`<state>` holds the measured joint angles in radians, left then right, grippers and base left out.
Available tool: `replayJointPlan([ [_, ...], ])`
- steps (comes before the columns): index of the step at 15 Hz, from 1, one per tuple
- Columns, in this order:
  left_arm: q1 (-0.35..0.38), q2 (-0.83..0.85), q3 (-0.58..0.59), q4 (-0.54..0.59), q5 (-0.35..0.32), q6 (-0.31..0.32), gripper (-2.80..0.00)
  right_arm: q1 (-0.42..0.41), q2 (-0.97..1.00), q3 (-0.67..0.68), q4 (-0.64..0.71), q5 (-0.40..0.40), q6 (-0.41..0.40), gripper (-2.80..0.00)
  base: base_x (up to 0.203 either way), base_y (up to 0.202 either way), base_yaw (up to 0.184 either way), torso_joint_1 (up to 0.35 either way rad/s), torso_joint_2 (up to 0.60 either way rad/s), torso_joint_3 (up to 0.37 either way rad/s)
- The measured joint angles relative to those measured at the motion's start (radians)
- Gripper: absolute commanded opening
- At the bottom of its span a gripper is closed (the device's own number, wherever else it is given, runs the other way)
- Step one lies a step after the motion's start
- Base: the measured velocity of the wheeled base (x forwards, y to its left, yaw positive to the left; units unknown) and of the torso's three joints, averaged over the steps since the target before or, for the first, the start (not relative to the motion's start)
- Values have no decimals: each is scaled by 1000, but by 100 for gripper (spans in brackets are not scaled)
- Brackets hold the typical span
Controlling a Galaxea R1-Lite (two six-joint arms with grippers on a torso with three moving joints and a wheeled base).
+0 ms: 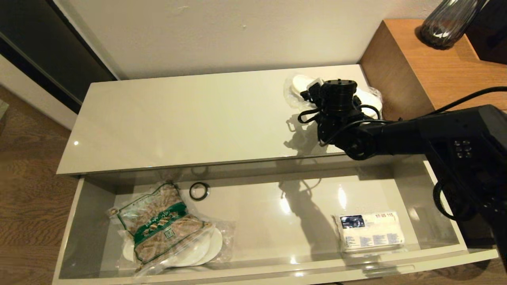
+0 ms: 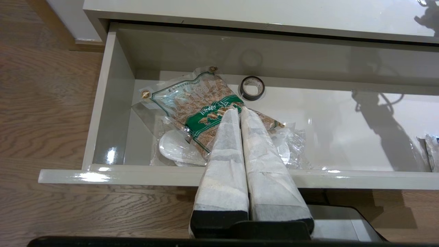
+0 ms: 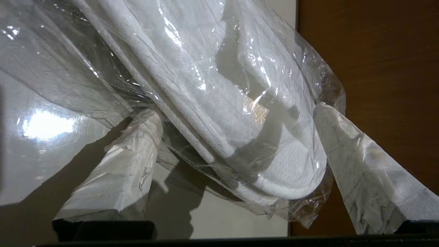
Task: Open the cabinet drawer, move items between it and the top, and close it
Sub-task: Pick up the disposable slippers on the table
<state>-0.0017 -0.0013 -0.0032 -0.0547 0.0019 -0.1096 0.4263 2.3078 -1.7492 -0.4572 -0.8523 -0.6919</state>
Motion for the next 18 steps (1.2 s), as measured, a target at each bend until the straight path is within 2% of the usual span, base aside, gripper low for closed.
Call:
replayJointPlan([
  [5, 0, 0, 0, 0, 0, 0, -280, -52, 57, -59, -3, 7, -112, 0, 0, 0, 0, 0, 0, 0],
  [7, 0, 0, 0, 0, 0, 0, -280, -82, 88, -116, -3, 17, -140, 0, 0, 0, 0, 0, 0, 0],
  [9, 1, 0, 0, 1, 0, 0, -280, -122, 124, -171, -21, 30, -204, 0, 0, 0, 0, 0, 0, 0],
  [10, 1, 0, 0, 0, 0, 0, -280, -133, 139, -182, -43, 32, -232, -280, 0, 0, 0, 0, 0, 0],
  [13, 0, 0, 0, 0, 0, 0, -280, -154, 180, -190, -104, 34, -269, -280, 0, 0, 0, 0, 0, 0],
  [18, 0, 0, 0, 0, 0, 0, -280, -165, 202, -191, -182, 30, -277, -280, 0, 0, 0, 0, 0, 0],
])
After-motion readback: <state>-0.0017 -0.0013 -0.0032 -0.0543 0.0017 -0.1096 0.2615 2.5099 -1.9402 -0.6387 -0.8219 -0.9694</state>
